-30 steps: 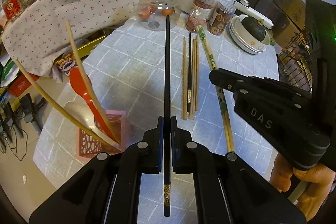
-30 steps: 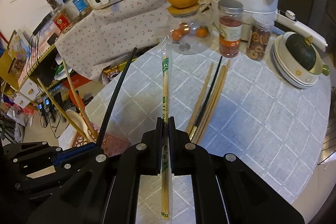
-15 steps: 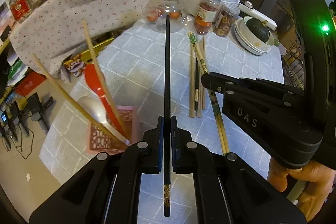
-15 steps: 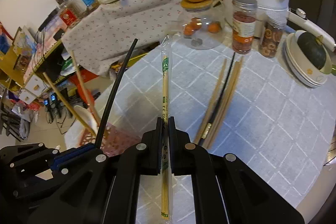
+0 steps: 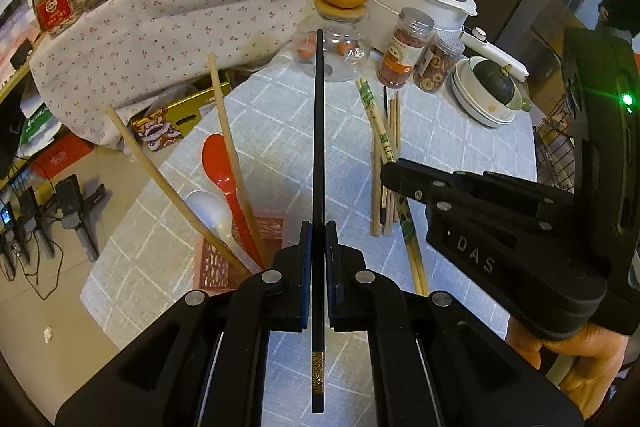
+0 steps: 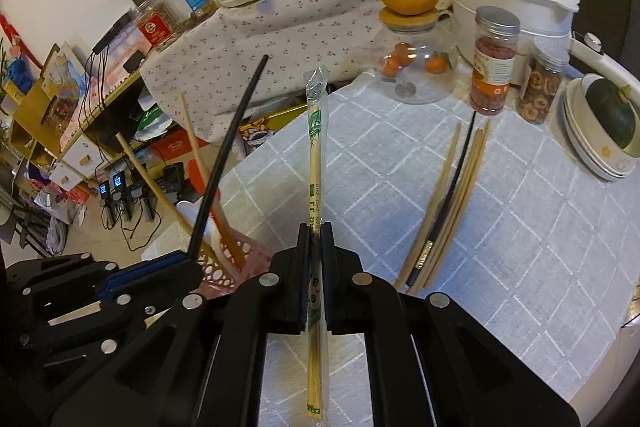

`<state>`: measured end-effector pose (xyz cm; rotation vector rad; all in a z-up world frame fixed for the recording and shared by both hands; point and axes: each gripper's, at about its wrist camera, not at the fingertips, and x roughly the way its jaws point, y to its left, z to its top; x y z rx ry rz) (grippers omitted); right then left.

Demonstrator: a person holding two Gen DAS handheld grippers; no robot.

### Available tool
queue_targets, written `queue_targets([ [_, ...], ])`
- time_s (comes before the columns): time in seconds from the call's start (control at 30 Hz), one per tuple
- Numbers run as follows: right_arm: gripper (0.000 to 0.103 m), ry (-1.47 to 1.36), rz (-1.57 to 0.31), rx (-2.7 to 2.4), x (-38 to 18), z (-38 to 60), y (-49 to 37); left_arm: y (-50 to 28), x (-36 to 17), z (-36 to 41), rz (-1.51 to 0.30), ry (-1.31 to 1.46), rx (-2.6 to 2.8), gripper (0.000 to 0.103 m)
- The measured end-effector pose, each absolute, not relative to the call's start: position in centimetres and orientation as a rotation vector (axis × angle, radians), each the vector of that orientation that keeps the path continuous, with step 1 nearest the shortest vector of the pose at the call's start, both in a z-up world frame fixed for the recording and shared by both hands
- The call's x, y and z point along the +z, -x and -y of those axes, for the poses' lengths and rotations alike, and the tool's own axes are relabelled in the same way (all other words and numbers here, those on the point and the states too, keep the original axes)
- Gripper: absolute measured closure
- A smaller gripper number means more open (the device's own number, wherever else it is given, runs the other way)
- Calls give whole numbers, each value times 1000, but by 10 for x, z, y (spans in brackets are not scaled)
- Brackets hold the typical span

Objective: Organize utensils
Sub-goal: 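Lift the black chopstick and wrapped chopsticks and carry them toward the pink basket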

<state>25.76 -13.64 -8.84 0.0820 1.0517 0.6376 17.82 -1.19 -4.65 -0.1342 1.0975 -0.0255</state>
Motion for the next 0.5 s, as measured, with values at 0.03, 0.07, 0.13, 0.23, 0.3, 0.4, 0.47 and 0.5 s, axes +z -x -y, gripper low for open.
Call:
queue_targets([
  [0.03, 98, -79, -1054, 638, -89, 135, -258, -179, -48, 11, -1102, 135, -24, 98],
  [0.07, 98, -73, -1061, 636, -91, 133, -258, -180, -49, 10, -1110, 137, -24, 98],
  [0.13, 98, -69, -1069, 633, -94, 132, -259, -181, -54, 8, -1125, 142, -23, 98],
  [0.23, 98, -65, -1091, 619, -102, 132, -262, -180, -59, 7, -1137, 133, -15, 98],
  [0.3, 98, -65, -1106, 613, -107, 133, -263, -180, -61, 7, -1142, 126, -10, 98],
  [0.4, 98, -63, -1109, 612, -109, 133, -263, -181, -64, 9, -1151, 127, -15, 98],
  [0.47, 98, -65, -1106, 612, -107, 133, -263, -181, -62, 10, -1146, 122, -13, 98],
  [0.5, 98, -66, -1105, 612, -107, 134, -263, -182, -62, 10, -1144, 122, -13, 98],
])
